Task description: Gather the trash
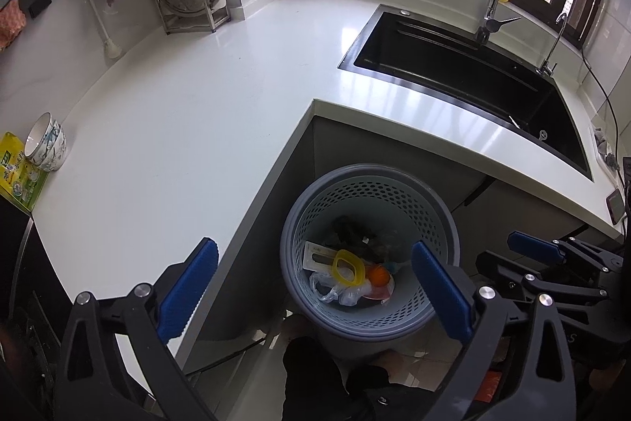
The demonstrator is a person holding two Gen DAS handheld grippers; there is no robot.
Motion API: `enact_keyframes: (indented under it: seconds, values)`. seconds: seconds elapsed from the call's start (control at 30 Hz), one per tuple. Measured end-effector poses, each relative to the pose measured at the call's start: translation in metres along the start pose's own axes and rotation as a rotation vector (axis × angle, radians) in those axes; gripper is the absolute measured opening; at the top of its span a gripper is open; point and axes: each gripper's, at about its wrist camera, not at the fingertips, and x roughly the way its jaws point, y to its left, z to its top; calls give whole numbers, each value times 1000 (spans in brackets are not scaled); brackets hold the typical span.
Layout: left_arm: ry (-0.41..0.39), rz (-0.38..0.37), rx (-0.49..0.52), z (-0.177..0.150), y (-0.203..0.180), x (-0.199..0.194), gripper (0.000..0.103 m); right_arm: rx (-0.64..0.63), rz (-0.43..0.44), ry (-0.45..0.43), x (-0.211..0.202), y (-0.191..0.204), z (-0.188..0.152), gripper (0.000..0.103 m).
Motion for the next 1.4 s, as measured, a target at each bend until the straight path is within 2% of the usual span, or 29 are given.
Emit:
enact_keyframes:
  seconds: [1.4]
  values:
    - [-10, 38, -44, 8, 8, -8, 97, -14, -14, -24, -6, 3, 8, 54]
